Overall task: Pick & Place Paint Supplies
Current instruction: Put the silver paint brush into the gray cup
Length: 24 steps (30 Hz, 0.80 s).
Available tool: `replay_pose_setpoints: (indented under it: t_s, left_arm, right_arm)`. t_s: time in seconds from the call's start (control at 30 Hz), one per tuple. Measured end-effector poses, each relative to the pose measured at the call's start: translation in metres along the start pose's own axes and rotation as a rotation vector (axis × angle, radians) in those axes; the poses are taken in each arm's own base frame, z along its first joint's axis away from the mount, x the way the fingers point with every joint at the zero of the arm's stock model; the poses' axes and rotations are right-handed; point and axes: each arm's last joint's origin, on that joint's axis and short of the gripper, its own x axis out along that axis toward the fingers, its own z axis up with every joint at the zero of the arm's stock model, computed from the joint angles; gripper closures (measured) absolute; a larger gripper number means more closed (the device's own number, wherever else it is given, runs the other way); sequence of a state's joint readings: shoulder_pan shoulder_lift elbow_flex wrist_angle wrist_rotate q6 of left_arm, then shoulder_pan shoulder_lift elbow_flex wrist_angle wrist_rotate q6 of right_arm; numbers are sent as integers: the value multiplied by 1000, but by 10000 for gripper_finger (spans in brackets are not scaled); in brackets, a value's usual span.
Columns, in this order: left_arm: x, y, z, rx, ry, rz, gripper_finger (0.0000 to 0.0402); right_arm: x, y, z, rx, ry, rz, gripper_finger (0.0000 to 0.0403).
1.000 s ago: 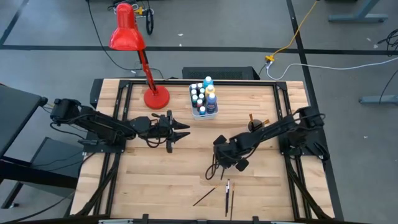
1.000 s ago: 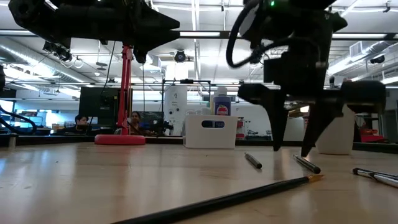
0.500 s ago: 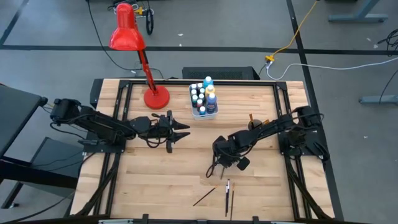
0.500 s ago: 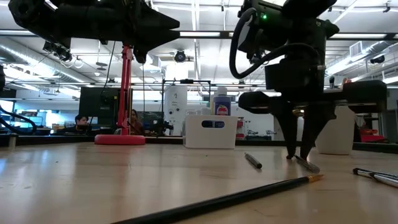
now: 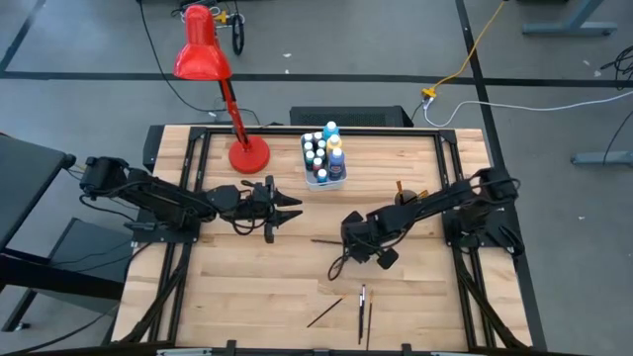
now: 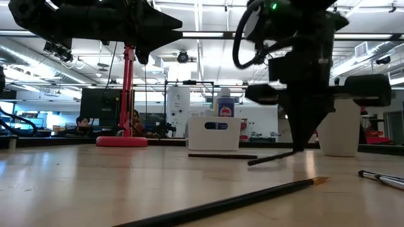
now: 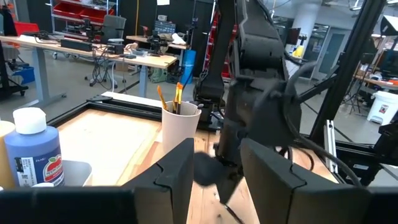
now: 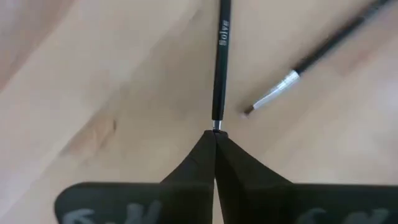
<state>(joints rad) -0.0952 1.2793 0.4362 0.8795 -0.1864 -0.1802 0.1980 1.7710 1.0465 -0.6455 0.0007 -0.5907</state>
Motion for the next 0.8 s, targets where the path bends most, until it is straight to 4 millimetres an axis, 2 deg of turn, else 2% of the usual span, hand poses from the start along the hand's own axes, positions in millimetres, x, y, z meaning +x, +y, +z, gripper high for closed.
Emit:
replay_pose_setpoints:
  t_s: [0.2, 0.47, 0.53, 0.7, 0.8]
  left_arm:
    - [0, 0, 0, 0, 0, 0, 258]
    - [0, 0, 0, -4, 4, 1, 258]
    - [0, 0, 0, -7, 4, 1, 258]
    - [0, 0, -1, -35, 16, -1, 258]
    - [0, -1, -3, -51, 32, -31, 258]
  right_arm:
    - [-38, 15, 0, 7, 7, -116, 403]
    - [-88, 33, -17, -36, 136, -366, 403]
    - [-92, 34, -16, -8, 57, -324, 403]
    - [-90, 24, 6, 268, -249, -257, 388]
    - [-80, 24, 11, 289, -367, -234, 365]
